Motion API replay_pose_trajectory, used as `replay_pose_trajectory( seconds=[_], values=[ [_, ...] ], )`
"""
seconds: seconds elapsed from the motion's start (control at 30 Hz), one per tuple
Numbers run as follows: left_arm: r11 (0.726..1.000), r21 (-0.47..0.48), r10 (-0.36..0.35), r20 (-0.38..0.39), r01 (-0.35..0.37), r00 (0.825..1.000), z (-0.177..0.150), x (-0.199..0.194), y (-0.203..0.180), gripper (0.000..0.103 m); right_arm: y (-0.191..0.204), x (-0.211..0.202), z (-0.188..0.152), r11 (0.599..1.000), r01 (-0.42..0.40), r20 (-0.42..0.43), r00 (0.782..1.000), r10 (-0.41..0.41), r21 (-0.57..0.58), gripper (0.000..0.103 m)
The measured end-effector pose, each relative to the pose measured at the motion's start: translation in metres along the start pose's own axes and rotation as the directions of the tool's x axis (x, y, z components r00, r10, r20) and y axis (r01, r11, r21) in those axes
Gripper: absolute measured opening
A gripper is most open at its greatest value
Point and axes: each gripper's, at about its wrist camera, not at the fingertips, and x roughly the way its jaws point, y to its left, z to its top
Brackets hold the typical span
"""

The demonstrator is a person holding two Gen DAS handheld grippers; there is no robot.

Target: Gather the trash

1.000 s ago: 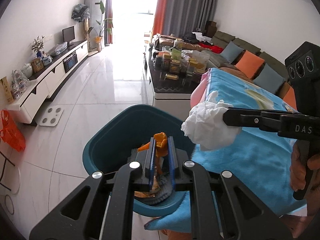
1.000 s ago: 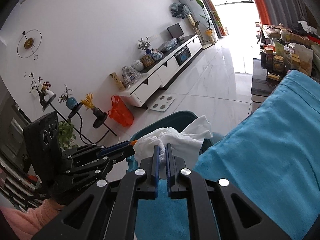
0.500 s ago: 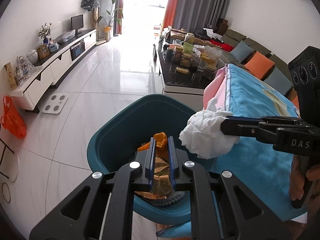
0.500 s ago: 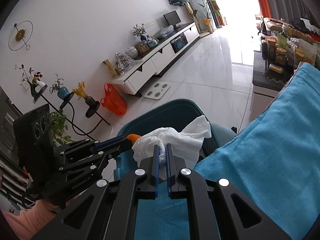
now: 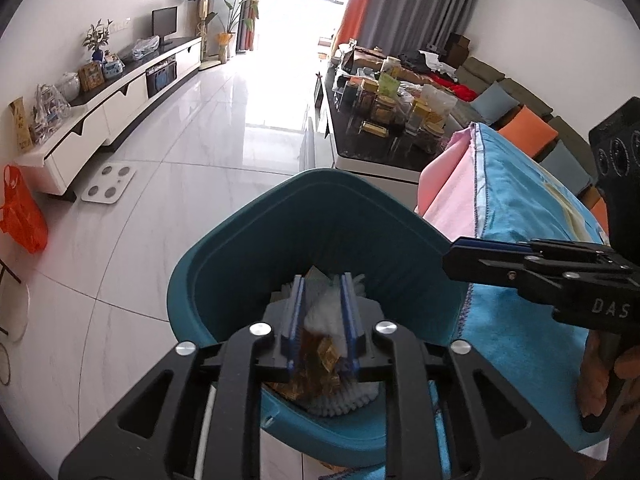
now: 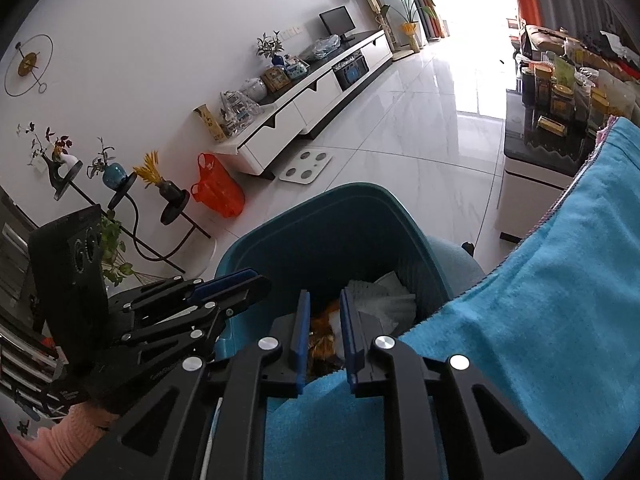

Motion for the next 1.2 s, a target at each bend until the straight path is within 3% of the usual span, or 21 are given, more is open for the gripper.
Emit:
replay_pose_trajectory(
  seconds=[0.17,0.3,0.37,0.5,0.63,0.7,0.8,0.93,1.0,1.1,1.2],
  values=[
    [1.0,-0.001,-0.001,0.023,0.001,1.0,-0.004,-0.008,-0.002,0.036,-0.005,-0.009,-0.004,1.0,-0.001,0.022,1.0,0.001,0.014,0.027],
    [1.0,0.001,0.0,0.061,0.0,0.998,-0.007,-0.021,-0.006,0.048,-0.01,-0.024,-0.009,1.0,0.0,0.052,0.999,-0.001,0.022,0.03],
    [1.0,0.009,-0.003,0.081,0.002,0.997,-0.009,-0.028,-0.01,0.053,-0.011,-0.035,-0.014,1.0,0.0,0.079,0.997,-0.001,0.022,0.039],
    [0.999,0.045,-0.013,0.136,0.007,0.991,-0.014,-0.047,-0.024,0.065,-0.012,-0.06,-0.026,1.0,0.006,0.135,0.991,-0.009,0.018,0.048],
    [0.996,0.09,-0.035,0.2,0.017,0.979,-0.022,-0.07,-0.045,0.091,-0.013,-0.092,-0.045,1.0,0.028,0.212,0.977,-0.03,0.012,0.065],
    [0.994,0.109,-0.053,0.228,0.028,0.972,-0.025,-0.079,-0.054,0.097,-0.016,-0.106,-0.053,0.999,0.043,0.243,0.969,-0.046,0.017,0.071],
    [0.99,0.139,-0.062,0.27,0.025,0.961,-0.032,-0.09,-0.073,0.097,-0.018,-0.129,-0.071,0.996,0.089,0.308,0.947,-0.092,0.022,0.082],
    [0.989,0.149,-0.068,0.314,0.021,0.947,-0.041,-0.102,-0.095,0.097,-0.025,-0.166,-0.103,0.982,0.184,0.407,0.895,-0.184,0.038,0.096],
    [0.988,0.156,-0.075,0.335,0.023,0.939,-0.045,-0.105,-0.108,0.097,-0.027,-0.181,-0.114,0.972,0.229,0.442,0.868,-0.227,0.05,0.096],
    [0.984,0.179,-0.082,0.359,0.017,0.93,-0.05,-0.108,-0.128,0.097,-0.032,-0.204,-0.137,0.947,0.311,0.492,0.814,-0.31,0.082,0.096],
    [0.976,0.216,-0.111,0.379,0.029,0.919,-0.054,-0.108,-0.157,0.097,-0.037,-0.225,-0.16,0.902,0.408,0.524,0.743,-0.417,0.14,0.096]
  ],
)
